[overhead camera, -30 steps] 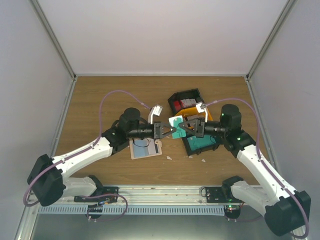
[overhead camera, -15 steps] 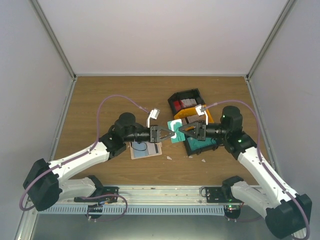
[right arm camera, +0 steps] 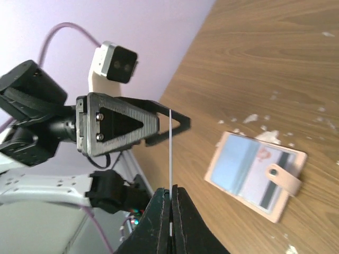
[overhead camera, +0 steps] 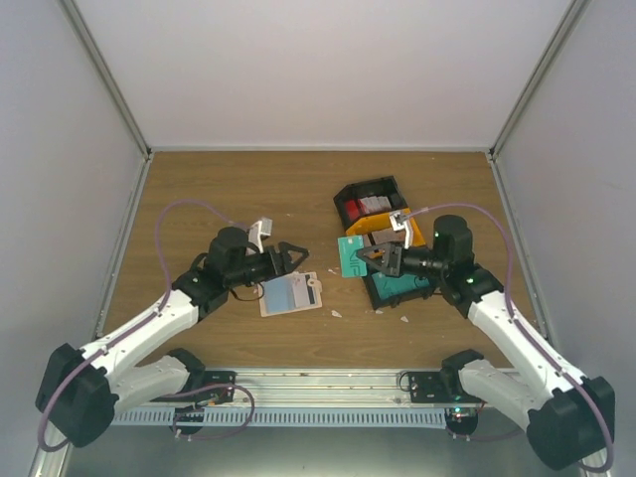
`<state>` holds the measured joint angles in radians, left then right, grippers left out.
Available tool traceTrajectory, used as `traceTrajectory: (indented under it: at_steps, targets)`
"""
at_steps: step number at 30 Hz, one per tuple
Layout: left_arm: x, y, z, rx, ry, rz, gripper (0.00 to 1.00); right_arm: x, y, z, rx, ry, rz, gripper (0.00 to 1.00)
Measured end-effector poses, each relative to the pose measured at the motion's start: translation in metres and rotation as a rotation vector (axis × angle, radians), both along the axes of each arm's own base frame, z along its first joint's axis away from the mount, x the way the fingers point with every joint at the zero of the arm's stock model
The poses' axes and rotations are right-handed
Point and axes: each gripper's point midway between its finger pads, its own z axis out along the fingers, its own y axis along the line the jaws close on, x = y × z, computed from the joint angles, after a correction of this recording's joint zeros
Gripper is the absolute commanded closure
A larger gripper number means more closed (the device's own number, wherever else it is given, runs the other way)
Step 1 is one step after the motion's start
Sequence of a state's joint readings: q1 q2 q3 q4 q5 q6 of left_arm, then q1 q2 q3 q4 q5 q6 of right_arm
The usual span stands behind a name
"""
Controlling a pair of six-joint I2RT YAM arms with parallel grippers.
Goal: Put the credit cards into the card holder
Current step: Pick up the credit card from the storage box, then insert the credit card into the card holder.
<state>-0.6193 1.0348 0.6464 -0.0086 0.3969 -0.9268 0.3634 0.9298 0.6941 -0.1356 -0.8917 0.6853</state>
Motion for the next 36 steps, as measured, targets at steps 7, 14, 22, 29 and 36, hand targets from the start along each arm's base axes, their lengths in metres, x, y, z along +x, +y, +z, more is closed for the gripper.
traceTrajectory:
  at_steps: [7,14,22,29,36]
  targets:
    - [0.027,0.067,-0.084,0.268,0.141,0.174,0.55,0.017,0.018,-0.068,-0.110,0.130,-0.069,1.00]
    - [0.021,0.092,-0.120,0.423,0.194,0.206,0.54,0.021,0.062,-0.127,-0.202,0.221,-0.060,0.99]
    - [-0.006,0.111,-0.164,0.511,0.291,0.209,0.73,0.024,0.088,-0.175,-0.245,0.304,-0.040,1.00]
    - [-0.017,0.113,-0.174,0.515,0.321,0.189,0.79,0.022,0.106,-0.190,-0.218,0.346,-0.004,0.99]
    - [-0.019,0.112,-0.174,0.511,0.317,0.177,0.76,0.020,0.123,-0.202,-0.209,0.370,0.017,1.00]
